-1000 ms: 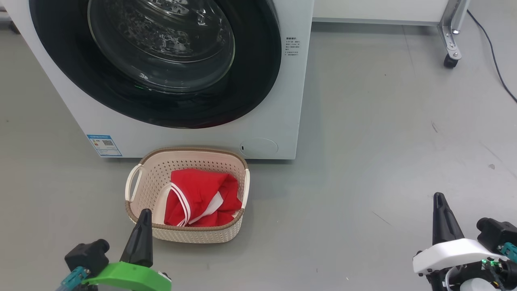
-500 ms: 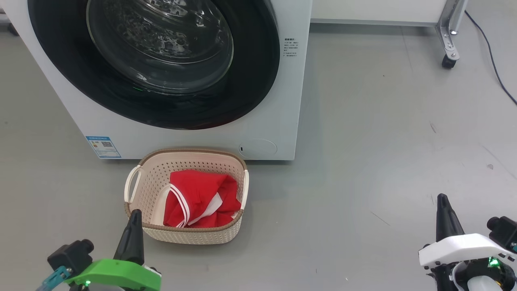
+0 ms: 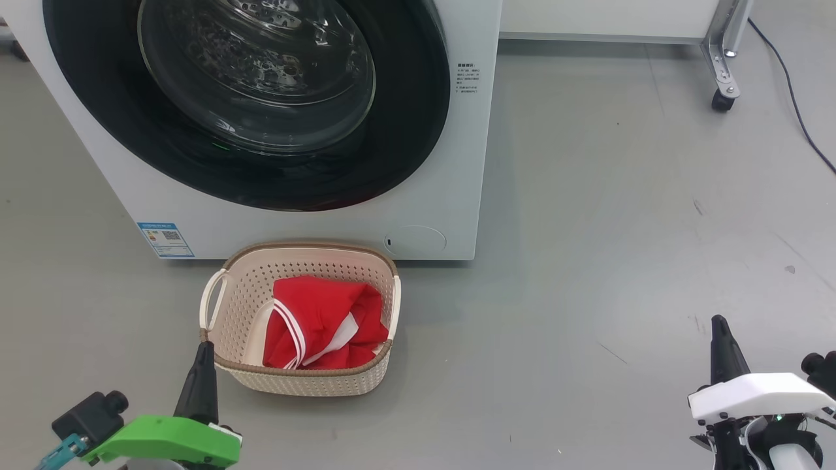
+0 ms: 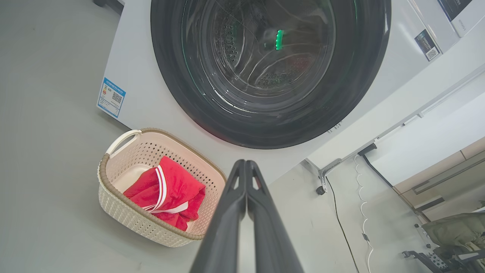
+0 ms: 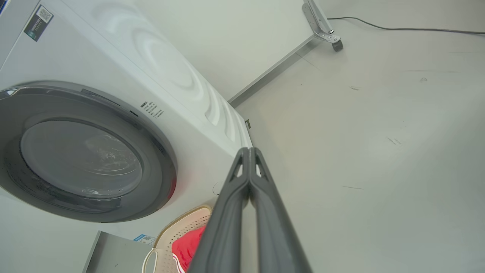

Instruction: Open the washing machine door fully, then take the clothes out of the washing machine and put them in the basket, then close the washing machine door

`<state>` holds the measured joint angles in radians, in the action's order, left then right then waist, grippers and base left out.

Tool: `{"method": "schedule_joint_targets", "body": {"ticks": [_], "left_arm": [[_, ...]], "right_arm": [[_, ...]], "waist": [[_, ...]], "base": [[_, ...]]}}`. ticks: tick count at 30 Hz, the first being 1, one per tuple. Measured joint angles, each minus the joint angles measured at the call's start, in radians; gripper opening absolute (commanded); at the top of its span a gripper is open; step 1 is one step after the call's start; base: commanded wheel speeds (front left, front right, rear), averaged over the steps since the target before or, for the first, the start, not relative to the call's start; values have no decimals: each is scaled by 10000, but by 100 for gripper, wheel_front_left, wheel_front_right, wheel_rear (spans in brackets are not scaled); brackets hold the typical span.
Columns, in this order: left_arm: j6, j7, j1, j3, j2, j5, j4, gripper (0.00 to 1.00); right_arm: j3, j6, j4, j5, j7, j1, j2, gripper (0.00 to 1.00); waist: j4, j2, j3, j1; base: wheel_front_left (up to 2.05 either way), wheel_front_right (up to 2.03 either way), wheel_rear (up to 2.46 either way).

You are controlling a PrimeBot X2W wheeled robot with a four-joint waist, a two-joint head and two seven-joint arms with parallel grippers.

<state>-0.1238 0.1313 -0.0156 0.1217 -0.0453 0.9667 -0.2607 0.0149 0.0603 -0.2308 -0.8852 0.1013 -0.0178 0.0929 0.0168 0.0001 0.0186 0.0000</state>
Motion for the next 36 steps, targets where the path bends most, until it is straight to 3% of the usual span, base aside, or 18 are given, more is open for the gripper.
{"method": "schedule_joint_targets", "body": {"ticks": [36], "left_arm": [[0, -1124, -76, -796, -123, 3914, -31, 0]], "right_arm": [[-849, 353, -259, -4105, -1183, 424, -313, 0]], "waist": [[-99, 0, -92, 0]], "base": [[0, 0, 0]]}}
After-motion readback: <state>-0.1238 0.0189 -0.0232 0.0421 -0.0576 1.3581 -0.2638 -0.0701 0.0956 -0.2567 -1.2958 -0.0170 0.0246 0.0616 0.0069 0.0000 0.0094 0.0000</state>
